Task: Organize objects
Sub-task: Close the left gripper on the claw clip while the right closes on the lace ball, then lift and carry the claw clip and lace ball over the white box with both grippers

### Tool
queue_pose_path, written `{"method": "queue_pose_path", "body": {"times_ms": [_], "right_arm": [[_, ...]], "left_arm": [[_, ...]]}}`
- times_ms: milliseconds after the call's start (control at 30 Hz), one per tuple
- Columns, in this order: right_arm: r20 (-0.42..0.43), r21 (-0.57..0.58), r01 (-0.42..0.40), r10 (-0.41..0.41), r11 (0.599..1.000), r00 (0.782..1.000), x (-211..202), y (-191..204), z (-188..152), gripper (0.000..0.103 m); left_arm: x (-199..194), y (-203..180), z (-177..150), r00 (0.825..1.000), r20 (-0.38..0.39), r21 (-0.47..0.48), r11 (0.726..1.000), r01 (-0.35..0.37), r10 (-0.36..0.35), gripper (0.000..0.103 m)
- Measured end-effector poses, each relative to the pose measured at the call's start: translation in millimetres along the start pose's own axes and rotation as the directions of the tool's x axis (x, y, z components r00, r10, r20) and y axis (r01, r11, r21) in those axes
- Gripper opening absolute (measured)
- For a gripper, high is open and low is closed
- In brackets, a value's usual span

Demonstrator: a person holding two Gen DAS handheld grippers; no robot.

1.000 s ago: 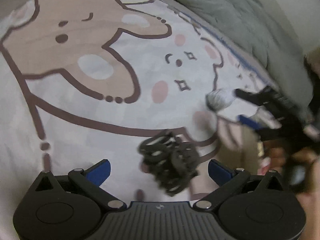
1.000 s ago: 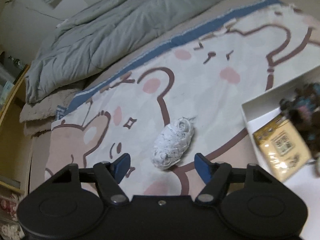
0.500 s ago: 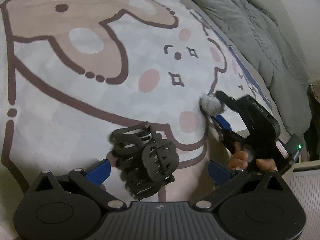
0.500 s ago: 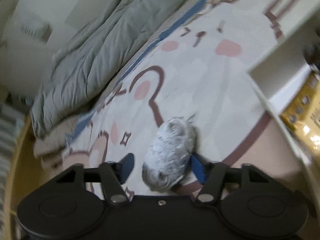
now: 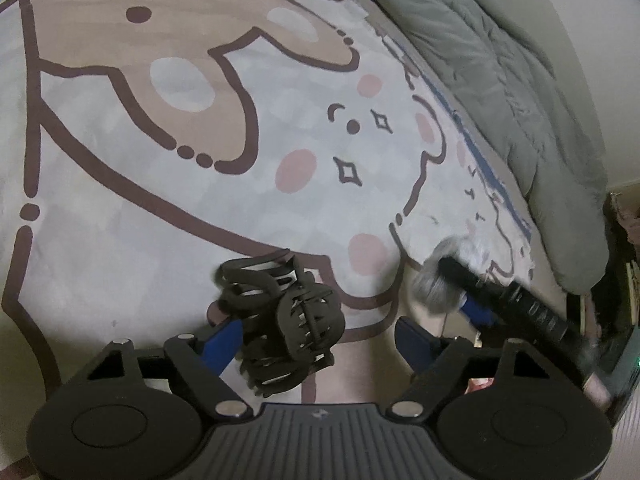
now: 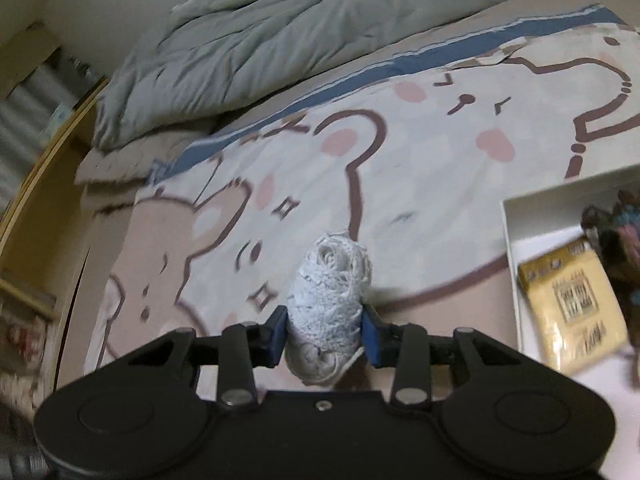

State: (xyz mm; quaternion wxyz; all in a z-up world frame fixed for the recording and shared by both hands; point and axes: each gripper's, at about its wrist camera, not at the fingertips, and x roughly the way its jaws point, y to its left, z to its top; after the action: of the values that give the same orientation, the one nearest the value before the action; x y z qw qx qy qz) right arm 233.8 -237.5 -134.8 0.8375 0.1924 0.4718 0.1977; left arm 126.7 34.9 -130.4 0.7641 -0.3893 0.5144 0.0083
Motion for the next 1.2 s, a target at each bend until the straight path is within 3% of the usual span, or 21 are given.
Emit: {"method": "queue_pose_path", "body": {"times_ms": [200, 467, 700, 867, 1000, 1200], "right_arm": [[0.031, 0.040, 0.036, -0.037, 0.999, 0.999, -3, 10, -35, 0.038], [-0.047, 0.032, 0.068, -0.066, 0.997, 0.997, 10, 29, -70, 0.038], [-0.097, 0.039, 0.029, -0.025, 0.999, 0.995, 1, 42, -89, 0.038], [-0.157, 0.003, 0.009, -0.009, 1.000, 0.988, -3, 61, -108, 0.038], [-0.174, -0.044, 0.046, -0.053, 0.998, 0.983, -12, 67, -111, 0.038], [-0.157, -0.077, 0.106, -0.117, 0.991, 0.981, -33, 60, -107, 0.038]], "left_arm": [[-5, 5, -5, 1.000, 0.006, -0.022, 0.999, 0.028, -0.027, 0.083], [-11, 18, -1, 0.998, 0.060, -0.063, 0.998, 0.018, -0.014, 0.083], [-17, 21, 0, 0.998, 0.059, -0.047, 0.999, 0.015, -0.012, 0.083], [-17, 15, -5, 0.998, 0.044, 0.048, 0.998, -0.047, 0.045, 0.082], [-16, 13, -11, 0.997, 0.028, 0.130, 0.989, -0.074, 0.071, 0.072], [-11, 4, -19, 0.987, 0.068, 0.290, 0.944, -0.159, 0.145, 0.058]]}}
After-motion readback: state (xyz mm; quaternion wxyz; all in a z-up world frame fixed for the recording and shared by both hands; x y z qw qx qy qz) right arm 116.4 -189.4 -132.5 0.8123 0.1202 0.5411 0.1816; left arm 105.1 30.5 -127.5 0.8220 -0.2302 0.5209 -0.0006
